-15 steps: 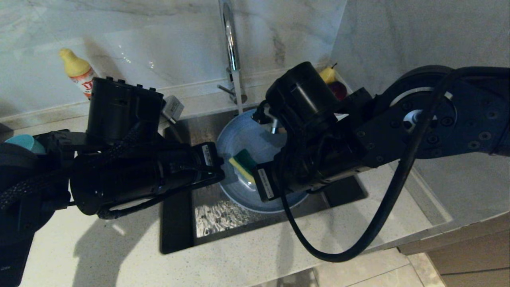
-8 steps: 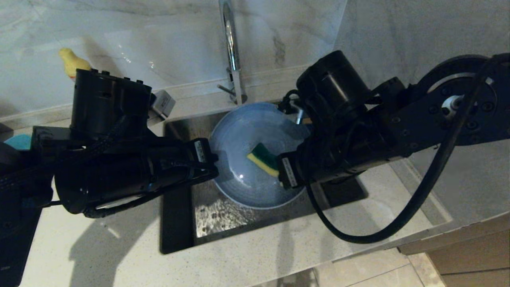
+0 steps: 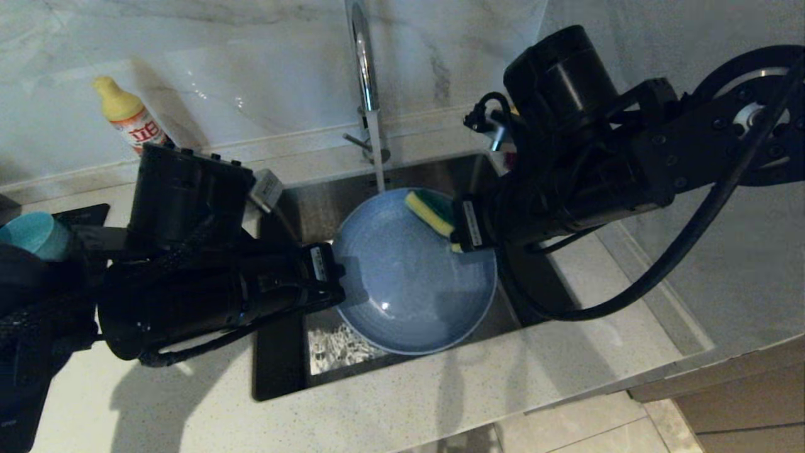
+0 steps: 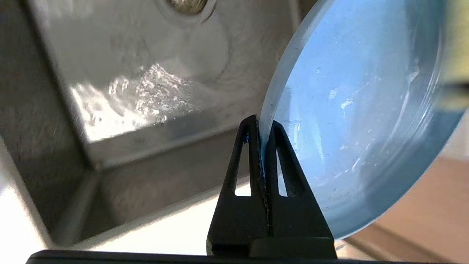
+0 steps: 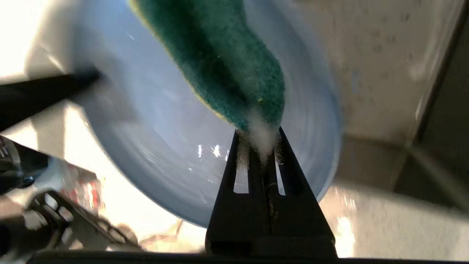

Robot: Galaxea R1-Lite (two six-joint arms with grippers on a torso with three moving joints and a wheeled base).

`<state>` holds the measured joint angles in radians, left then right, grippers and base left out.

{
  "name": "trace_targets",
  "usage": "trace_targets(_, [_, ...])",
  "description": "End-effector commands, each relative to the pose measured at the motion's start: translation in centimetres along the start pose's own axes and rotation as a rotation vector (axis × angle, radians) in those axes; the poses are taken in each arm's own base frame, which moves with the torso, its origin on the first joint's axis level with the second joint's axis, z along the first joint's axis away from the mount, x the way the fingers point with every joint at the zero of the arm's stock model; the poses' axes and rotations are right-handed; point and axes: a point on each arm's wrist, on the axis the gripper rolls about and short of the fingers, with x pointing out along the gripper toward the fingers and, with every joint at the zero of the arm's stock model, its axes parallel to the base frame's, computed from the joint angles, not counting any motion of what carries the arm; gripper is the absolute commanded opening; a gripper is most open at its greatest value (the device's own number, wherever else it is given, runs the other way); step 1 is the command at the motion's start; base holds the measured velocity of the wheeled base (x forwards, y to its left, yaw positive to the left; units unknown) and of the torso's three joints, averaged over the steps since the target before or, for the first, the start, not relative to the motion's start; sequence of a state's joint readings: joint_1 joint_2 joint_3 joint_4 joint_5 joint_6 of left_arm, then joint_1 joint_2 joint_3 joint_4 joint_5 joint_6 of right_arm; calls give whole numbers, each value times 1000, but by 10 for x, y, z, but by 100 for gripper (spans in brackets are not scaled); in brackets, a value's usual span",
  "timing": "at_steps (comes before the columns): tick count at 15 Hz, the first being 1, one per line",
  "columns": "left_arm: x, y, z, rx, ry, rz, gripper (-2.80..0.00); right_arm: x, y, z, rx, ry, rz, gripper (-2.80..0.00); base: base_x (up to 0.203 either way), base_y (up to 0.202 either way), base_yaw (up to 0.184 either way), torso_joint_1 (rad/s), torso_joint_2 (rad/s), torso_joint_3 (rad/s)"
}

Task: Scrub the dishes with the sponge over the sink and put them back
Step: Wipe the plate, then rinse the plate

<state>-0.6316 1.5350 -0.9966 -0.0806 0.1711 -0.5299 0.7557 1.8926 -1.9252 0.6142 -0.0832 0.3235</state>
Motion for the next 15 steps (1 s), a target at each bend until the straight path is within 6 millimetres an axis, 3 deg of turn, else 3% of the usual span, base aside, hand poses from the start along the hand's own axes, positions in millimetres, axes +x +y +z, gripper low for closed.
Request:
trace_targets(1, [14, 3, -8, -22, 31, 31, -280, -7, 4, 3, 0, -25, 22, -280, 0, 0, 0, 0, 0, 0])
trace_targets(4, [27, 6, -5, -73, 13, 42, -280, -24, 7, 9, -3, -80, 50, -280, 0, 0, 0, 0, 0, 0])
trace_targets(11, [70, 44, 19, -204, -18, 179, -280, -62, 4, 14, 7, -143, 73, -280, 0, 0, 0, 0, 0, 0])
trace_targets(15, [96, 48, 47, -302, -53, 175, -280, -81, -3, -7, 3, -96, 83, -280, 0, 0, 0, 0, 0, 0])
